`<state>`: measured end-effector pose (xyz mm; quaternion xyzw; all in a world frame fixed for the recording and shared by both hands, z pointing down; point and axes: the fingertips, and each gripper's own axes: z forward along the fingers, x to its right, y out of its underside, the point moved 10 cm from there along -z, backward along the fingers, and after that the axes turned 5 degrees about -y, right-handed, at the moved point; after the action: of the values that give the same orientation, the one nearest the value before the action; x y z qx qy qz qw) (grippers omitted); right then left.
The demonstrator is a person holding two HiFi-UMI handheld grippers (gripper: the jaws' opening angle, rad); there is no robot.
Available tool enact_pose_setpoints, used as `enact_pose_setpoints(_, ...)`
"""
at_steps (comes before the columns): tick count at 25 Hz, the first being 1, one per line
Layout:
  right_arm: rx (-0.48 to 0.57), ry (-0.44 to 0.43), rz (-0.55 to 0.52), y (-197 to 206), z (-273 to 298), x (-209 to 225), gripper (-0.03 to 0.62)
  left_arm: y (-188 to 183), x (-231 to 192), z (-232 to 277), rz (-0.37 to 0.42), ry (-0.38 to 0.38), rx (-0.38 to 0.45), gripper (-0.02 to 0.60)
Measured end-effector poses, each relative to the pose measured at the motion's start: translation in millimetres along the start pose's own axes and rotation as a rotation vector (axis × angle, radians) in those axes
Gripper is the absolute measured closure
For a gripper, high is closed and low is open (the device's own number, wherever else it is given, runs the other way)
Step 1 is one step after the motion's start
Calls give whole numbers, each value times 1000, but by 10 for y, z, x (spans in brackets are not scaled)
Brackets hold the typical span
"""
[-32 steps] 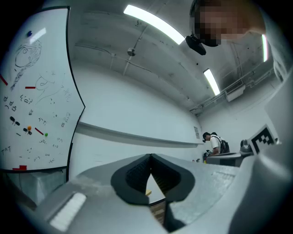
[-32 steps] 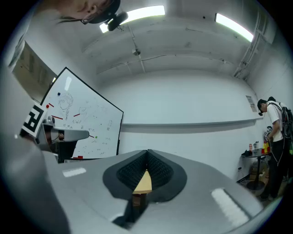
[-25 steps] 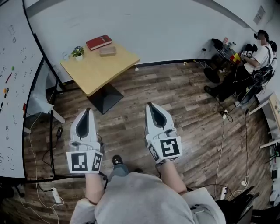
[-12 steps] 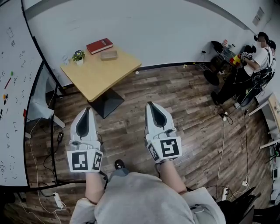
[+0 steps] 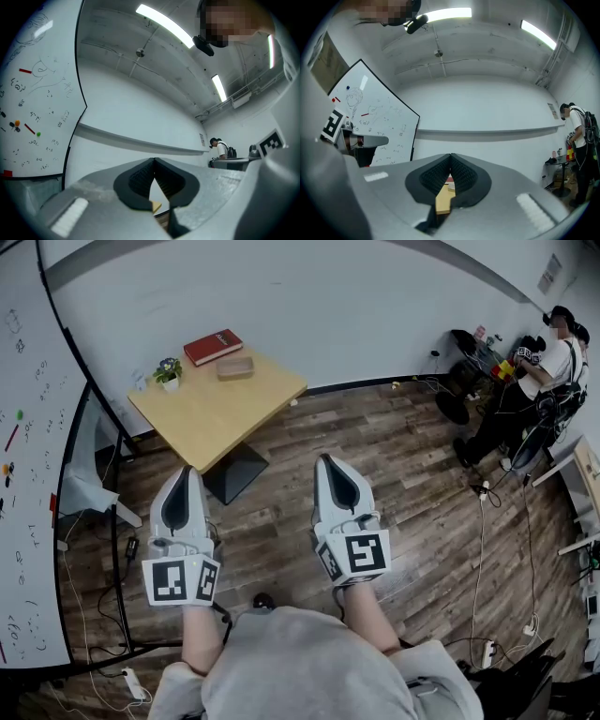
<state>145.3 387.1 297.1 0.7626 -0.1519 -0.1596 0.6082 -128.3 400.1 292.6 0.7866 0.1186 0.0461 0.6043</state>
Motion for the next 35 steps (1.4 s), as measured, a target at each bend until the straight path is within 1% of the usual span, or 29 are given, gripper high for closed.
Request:
enact_pose_setpoints(5,3,15,7,59,167,-74,592,25,-174,118,-1,23,-5,577)
enact_pose_setpoints(13,-14,34,3,167,325,-179,592,109,-400,249,3,40,-28,577)
enact_pose_setpoints(18,-25,52,12,211,406,-135,592,152,-432,347,-9,56,-32,577)
enact_pose_setpoints(22,-25,41,0,252,582,-133,592,196,-528,458,-7,49,-31,577)
enact_pose_setpoints(27,-19,32,6,306,877,-40,592,260,-656,699,-9,35,-29,577)
enact_pose_setpoints(35,5,17,8,346,1461,242,592,328,-802,1266,-6,17,-11,577)
